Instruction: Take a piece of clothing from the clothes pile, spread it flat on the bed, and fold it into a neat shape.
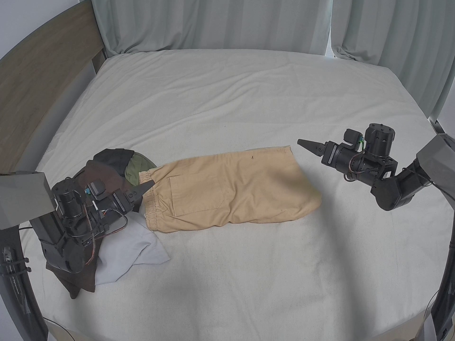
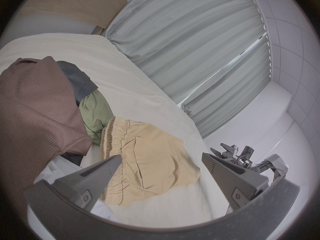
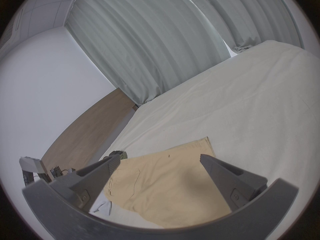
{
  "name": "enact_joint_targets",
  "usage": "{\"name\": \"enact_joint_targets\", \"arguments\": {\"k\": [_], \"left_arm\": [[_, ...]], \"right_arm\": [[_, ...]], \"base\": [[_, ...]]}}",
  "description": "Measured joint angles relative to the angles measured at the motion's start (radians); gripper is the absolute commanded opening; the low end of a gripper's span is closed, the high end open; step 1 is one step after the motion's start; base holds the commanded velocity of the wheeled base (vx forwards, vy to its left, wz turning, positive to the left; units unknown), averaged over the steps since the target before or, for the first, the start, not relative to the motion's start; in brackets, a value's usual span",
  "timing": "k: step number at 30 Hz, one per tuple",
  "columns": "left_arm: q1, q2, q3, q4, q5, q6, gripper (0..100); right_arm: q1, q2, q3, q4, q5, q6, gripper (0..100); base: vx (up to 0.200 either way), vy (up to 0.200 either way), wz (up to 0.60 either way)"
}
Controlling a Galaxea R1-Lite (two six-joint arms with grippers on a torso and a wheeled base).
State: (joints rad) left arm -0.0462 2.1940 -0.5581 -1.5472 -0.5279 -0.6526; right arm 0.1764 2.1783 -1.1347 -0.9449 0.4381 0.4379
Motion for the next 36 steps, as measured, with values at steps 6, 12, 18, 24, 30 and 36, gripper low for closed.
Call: {"name": "enact_joint_targets", "arguments": {"k": [6,12,18,24,30,36], "left_arm": [[-0.005,-0.015,0.015,0.0,-0.006,0.017,100],[-0.009,-0.019,0.028,0.0,-0.019,0.022,100],[-0.009,-0.021,0.029,0.0,-0.02,0.023,100],[-0.007,-0.021,0.029,0.0,-0.019,0.023,100],[-0.009,-0.019,0.029,0.0,-0.02,0.023,100],[-0.009,-0.02,0.033,0.0,-0.02,0.022,100]], "right_arm": [[0.002,-0.042,0.076,-0.045,0.0,-0.014,100],[0.004,-0.052,0.123,-0.078,0.0,-0.015,100],[0.003,-0.057,0.142,-0.08,0.0,-0.015,100],[0.004,-0.062,0.15,-0.08,0.0,-0.016,100],[0.003,-0.063,0.171,-0.11,0.001,-0.016,100],[0.017,-0.06,0.194,-0.115,0.0,-0.014,100]], "base": [[0.0,0.0,0.0],[0.0,0.0,0.0],[0.0,0.0,0.0],[0.0,0.0,0.0],[0.0,0.0,0.0],[0.0,0.0,0.0]]}}
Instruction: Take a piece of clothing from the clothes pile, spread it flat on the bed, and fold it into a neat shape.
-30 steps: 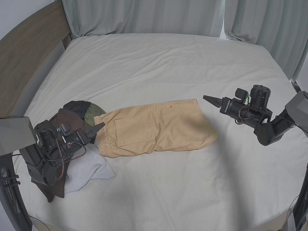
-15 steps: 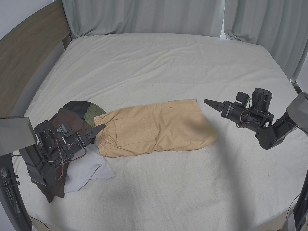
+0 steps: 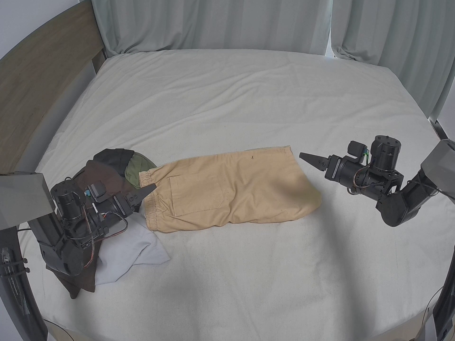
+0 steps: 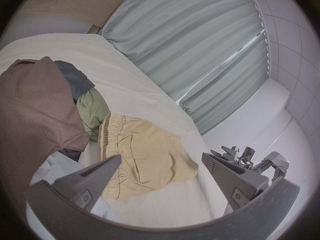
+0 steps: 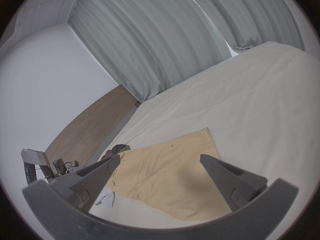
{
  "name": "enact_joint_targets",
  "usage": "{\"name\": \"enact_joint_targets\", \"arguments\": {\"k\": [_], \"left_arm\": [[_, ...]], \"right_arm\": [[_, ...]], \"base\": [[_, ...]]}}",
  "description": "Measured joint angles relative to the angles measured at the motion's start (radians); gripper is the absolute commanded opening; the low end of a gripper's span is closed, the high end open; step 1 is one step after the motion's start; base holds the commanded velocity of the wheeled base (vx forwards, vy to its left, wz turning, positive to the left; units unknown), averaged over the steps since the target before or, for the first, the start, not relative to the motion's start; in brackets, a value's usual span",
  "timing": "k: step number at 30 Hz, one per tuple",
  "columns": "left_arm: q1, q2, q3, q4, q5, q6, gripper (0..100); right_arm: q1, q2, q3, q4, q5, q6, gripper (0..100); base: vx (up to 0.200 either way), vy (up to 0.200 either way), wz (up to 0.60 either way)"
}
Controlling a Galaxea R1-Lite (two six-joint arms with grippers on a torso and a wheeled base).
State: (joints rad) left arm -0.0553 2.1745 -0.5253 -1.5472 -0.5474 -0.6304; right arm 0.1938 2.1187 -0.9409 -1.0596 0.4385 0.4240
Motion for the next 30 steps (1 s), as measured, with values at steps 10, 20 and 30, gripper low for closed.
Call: {"name": "enact_joint_targets", "arguments": {"k": [10,20,30], "left_arm": [[0.0,0.003,0.003,0.0,0.0,0.0,100],[0.003,0.005,0.002,0.0,0.0,0.0,100],[0.01,0.007,0.004,0.0,0.001,0.002,100]], "right_arm": [[0.035,0.003,0.047,0.008,-0.001,0.005,100],[0.062,0.057,0.078,0.001,-0.036,0.011,100],[0.082,0.09,0.093,0.015,-0.071,0.074,100]], "base": [[0.0,0.0,0.0],[0.0,0.0,0.0],[0.0,0.0,0.0]]}}
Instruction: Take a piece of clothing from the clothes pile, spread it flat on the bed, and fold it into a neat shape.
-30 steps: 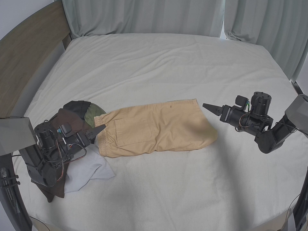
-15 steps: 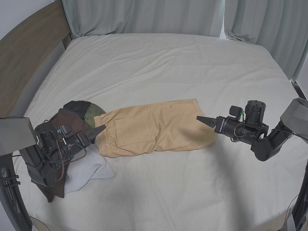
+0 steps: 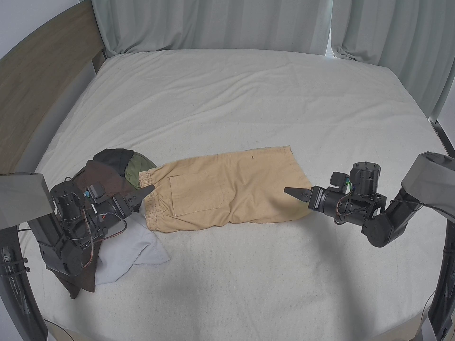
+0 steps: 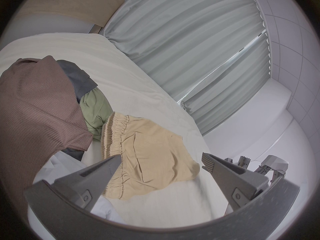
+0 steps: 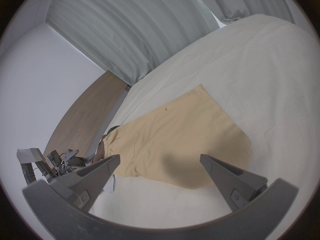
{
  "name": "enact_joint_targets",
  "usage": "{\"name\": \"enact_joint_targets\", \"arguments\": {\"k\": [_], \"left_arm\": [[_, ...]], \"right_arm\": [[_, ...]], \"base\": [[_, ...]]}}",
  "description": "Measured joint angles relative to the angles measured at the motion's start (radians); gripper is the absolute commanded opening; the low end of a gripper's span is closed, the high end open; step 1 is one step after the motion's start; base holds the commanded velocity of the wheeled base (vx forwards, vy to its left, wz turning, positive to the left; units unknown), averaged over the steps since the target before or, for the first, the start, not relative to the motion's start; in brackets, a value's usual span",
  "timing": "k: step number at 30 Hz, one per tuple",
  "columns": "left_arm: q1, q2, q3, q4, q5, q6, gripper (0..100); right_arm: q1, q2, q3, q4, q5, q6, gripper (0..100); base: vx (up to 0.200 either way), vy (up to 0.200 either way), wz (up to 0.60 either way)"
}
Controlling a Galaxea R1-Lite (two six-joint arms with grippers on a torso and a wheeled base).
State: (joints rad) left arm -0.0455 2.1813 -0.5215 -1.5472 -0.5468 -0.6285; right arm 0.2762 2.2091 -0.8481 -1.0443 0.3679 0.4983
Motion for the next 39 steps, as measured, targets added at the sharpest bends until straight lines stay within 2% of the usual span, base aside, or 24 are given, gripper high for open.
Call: {"name": "enact_joint_targets", "arguments": {"k": [27,34,39], "left_arm": [[0.014,0.0,-0.007,0.0,0.001,0.0,100],[0.02,0.0,-0.008,0.0,0.001,0.0,100],[0.022,-0.001,-0.009,0.0,0.001,0.0,100]], "right_arm": [[0.002,0.144,-0.004,-0.011,-0.017,0.036,100],[0.022,0.189,-0.057,-0.02,-0.029,0.134,100],[0.036,0.23,-0.107,-0.031,-0.032,0.158,100]], "base": [[0.0,0.0,0.0],[0.0,0.0,0.0],[0.0,0.0,0.0]]}}
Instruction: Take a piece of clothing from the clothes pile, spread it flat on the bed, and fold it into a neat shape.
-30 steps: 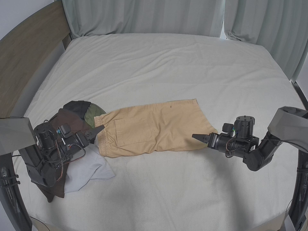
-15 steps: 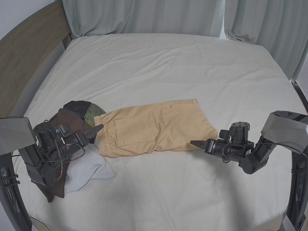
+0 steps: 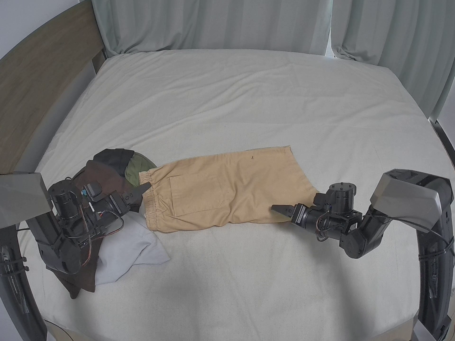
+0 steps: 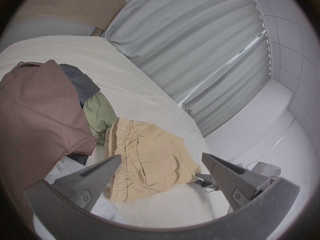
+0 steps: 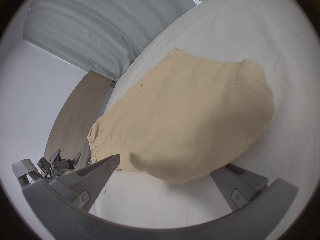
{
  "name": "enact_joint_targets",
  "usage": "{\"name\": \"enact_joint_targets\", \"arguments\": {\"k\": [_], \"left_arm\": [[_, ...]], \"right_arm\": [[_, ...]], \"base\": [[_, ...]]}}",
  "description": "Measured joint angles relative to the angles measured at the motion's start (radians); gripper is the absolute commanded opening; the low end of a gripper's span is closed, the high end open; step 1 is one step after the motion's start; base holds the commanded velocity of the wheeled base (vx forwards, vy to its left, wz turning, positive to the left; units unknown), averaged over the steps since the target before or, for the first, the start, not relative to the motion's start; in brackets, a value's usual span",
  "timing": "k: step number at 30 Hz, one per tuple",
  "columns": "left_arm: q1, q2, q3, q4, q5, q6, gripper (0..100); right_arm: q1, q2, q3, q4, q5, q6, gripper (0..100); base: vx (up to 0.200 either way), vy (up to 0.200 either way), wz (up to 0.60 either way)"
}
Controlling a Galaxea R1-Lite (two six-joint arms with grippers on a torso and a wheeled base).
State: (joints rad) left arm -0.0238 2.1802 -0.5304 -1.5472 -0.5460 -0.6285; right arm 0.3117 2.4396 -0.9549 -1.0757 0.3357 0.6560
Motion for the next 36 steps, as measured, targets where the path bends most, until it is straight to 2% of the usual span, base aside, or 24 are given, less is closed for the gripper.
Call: {"name": "enact_joint_targets", "arguments": {"k": [10,14,24,25,36], "left_arm": [[0.0,-0.003,0.0,0.0,0.0,-0.001,100],[0.001,-0.006,0.0,0.0,-0.001,-0.002,100],[0.0,-0.009,0.0,0.0,-0.002,-0.003,100],[0.002,-0.009,0.0,0.0,-0.001,-0.003,100],[0.004,-0.01,0.003,0.0,-0.001,-0.002,100]], "right_arm": [[0.035,0.08,-0.101,-0.063,-0.017,0.06,100],[0.055,0.103,-0.136,-0.069,-0.054,0.063,100],[0.074,0.127,-0.163,-0.076,-0.071,0.077,100],[0.074,0.128,-0.163,-0.077,-0.072,0.078,0],[0.07,0.137,-0.158,-0.089,-0.084,0.08,0]], "base": [[0.0,0.0,0.0],[0.0,0.0,0.0],[0.0,0.0,0.0],[0.0,0.0,0.0],[0.0,0.0,0.0]]}}
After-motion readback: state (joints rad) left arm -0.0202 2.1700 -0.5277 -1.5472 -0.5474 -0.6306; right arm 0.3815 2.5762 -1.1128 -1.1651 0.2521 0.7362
